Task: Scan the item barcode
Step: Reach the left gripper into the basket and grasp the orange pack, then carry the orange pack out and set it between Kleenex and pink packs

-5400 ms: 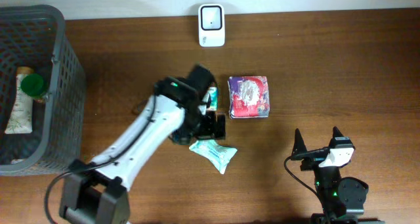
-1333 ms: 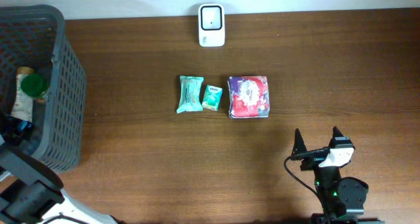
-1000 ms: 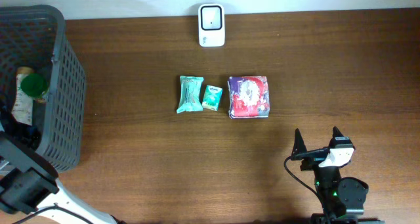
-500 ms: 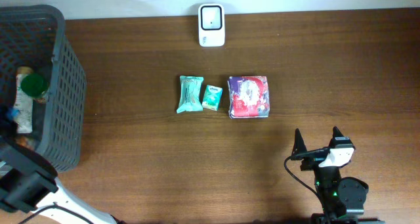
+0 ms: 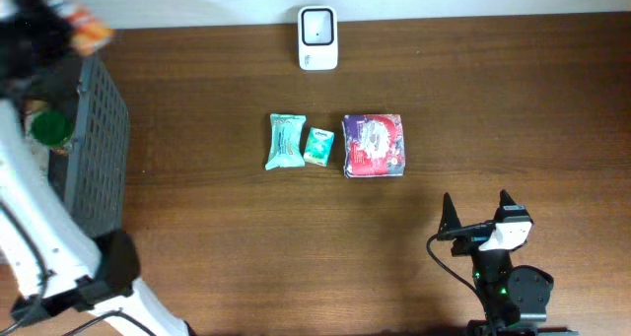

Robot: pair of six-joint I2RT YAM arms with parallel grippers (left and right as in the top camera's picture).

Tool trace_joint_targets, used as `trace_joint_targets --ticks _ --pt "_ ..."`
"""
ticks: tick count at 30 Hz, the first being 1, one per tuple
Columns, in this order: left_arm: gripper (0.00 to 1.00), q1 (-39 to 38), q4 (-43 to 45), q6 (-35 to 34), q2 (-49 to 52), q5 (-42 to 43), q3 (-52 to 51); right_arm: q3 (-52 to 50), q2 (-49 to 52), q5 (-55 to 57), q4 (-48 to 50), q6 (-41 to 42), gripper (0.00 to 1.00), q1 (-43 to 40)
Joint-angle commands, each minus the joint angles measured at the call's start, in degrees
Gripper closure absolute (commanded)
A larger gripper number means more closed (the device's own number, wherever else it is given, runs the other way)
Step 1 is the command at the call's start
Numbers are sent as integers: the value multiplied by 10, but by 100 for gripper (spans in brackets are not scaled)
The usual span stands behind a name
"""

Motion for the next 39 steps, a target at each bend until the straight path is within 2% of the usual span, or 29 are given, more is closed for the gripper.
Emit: trace_joint_targets --ticks 1,3,6,12,17,23,24,25,26,29,30,33,35,39 --pt "100 -109 -28 52 3 -18 -2 -5 -4 5 0 2 1 -3" --pt "100 -183 -52 52 23 -60 -22 -5 -4 5 0 2 1 -3" --pt "100 -261 -54 51 56 -62 -71 -5 -4 5 0 2 1 -3" --pt "100 -392 48 49 144 -61 -222 -5 -4 5 0 2 1 -3" --pt "99 -451 161 45 198 -63 -309 -5 -4 5 -1 2 1 -3" --pt "95 -462 162 45 247 -88 -313 -5 -4 5 0 2 2 -3" --pt "85 -462 158 45 252 -88 -313 -5 -4 5 -1 2 1 -3" --pt "59 -462 154 45 256 -88 -313 -5 -4 5 -1 2 1 -3" --pt "51 -462 153 45 256 -87 -313 -5 -4 5 -1 2 1 -3" --pt "37 -462 153 45 255 -82 -312 -5 -4 5 0 2 1 -3" --pt "33 -462 154 45 255 -81 -311 -5 -4 5 0 2 1 -3" --pt "33 -449 133 45 255 -81 -259 -5 -4 5 -1 2 1 -3" --pt "32 -428 90 45 255 -81 -177 -5 -4 5 0 2 1 -3" --pt "25 -353 -23 45 255 -82 59 -5 -4 5 0 2 1 -3"
